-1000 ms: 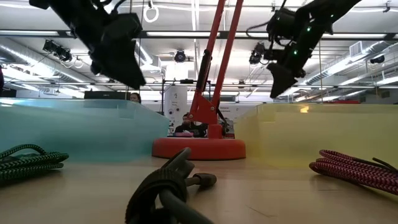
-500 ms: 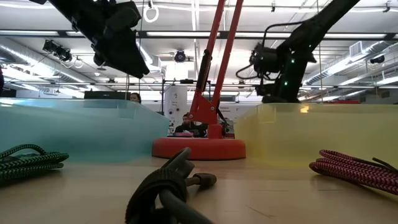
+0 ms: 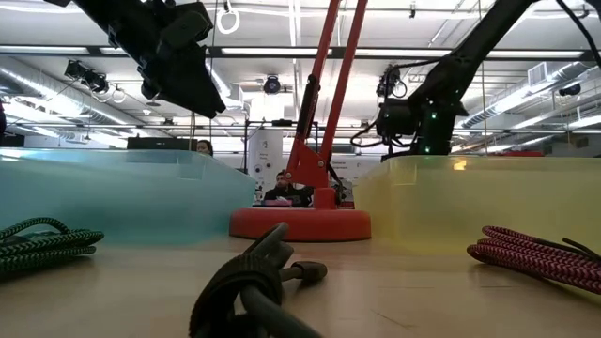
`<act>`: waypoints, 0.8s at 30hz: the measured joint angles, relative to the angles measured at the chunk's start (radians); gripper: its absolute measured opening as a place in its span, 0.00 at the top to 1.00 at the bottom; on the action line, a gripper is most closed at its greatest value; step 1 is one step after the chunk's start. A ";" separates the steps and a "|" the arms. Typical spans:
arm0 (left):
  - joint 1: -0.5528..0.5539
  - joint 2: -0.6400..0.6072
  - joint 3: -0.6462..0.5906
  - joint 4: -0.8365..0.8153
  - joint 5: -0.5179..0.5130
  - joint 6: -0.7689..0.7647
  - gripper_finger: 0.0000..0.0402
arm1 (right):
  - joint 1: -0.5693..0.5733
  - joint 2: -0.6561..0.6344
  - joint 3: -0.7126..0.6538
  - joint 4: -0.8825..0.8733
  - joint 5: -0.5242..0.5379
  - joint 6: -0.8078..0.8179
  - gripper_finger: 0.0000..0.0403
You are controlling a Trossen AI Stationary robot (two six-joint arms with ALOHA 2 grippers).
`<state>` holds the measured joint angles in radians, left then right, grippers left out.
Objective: Pick & Place USB Port
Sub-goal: Put the top green patterned charger cable into the blue bin
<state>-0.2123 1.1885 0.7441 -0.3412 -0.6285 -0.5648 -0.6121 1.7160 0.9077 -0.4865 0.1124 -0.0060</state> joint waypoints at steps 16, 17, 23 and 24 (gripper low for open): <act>0.000 0.000 0.000 0.065 -0.040 0.001 0.55 | -0.047 -0.084 0.108 0.006 -0.109 0.004 0.97; 0.000 0.000 0.000 0.076 -0.055 0.001 0.55 | -0.048 -0.107 0.129 0.013 -0.139 0.012 0.97; 0.003 0.000 0.000 0.253 -0.153 0.110 0.55 | -0.002 -0.265 0.192 0.209 -0.367 0.073 0.97; 0.006 0.000 0.000 0.301 -0.156 0.149 0.55 | 0.014 -0.289 0.192 0.252 -0.399 0.080 0.97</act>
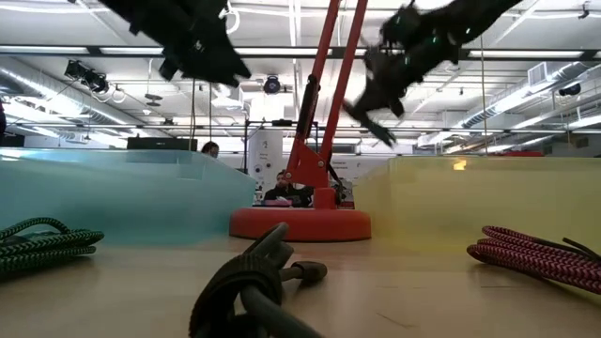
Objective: Pick & Place USB Port
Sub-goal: Put the top green patterned charger cable into the blue bin
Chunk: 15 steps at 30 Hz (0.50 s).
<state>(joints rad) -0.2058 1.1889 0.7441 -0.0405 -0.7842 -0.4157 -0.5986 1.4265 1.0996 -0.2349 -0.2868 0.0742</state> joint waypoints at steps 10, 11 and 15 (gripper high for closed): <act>0.146 0.000 0.000 0.433 0.333 0.260 0.55 | 0.209 -0.128 0.000 0.322 -0.107 0.014 0.98; 0.166 0.000 0.000 0.465 0.382 0.264 0.55 | 0.229 -0.128 0.000 0.344 -0.106 0.004 0.98; 0.230 0.000 0.000 0.585 0.555 0.270 0.55 | 0.280 -0.114 0.000 0.405 -0.089 -0.012 0.98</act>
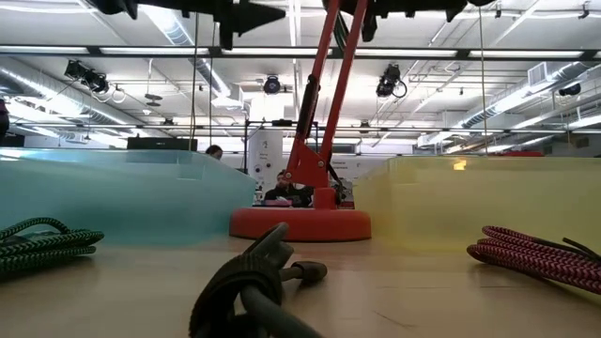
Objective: Pick & Place USB Port
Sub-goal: Put the top green patterned charger cable into the blue bin
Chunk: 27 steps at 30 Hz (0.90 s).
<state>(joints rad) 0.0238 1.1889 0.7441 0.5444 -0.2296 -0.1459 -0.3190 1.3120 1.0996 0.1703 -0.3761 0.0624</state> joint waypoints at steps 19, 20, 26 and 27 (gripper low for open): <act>0.119 0.112 0.001 0.217 0.197 -0.033 0.55 | 0.062 0.091 0.000 0.242 0.001 0.008 0.98; 0.123 0.121 0.001 0.228 0.196 -0.033 0.55 | 0.064 0.089 0.000 0.245 0.001 0.008 0.98; 0.145 0.170 0.005 0.298 0.201 -0.053 0.55 | 0.072 0.090 0.000 0.253 0.001 0.008 0.98; 0.147 0.179 0.008 0.313 0.210 -0.057 0.55 | 0.072 0.090 0.000 0.253 0.001 0.008 0.98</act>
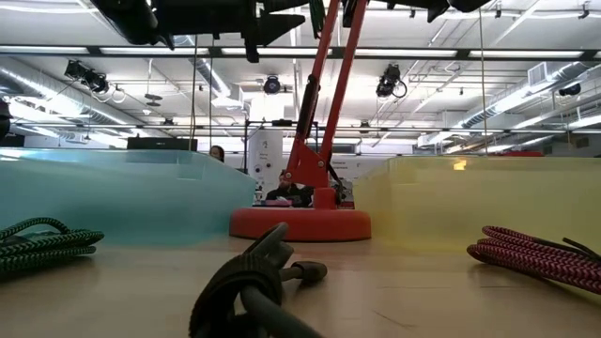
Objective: Pick & Place USB Port
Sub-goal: Put the top green patterned charger cable into the blue bin
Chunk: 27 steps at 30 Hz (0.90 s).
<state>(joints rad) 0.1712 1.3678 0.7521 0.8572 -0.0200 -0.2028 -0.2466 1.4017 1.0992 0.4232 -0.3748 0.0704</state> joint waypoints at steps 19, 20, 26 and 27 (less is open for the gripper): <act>-0.002 0.069 0.059 0.041 0.138 0.002 0.67 | 0.007 -0.001 0.000 -0.023 0.027 -0.001 0.98; -0.002 0.069 0.059 0.041 0.137 0.002 0.73 | 0.006 -0.001 0.000 -0.024 0.027 -0.001 0.98; 0.000 0.068 0.059 0.025 0.111 0.000 0.96 | 0.006 -0.001 0.000 -0.032 0.032 -0.003 0.97; 0.000 0.068 0.060 0.020 0.107 0.000 0.96 | 0.006 -0.001 0.000 -0.035 0.031 -0.003 0.96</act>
<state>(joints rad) 0.1715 1.4361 0.8119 0.8771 0.0870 -0.2024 -0.2405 1.4010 1.0992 0.3883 -0.3435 0.0677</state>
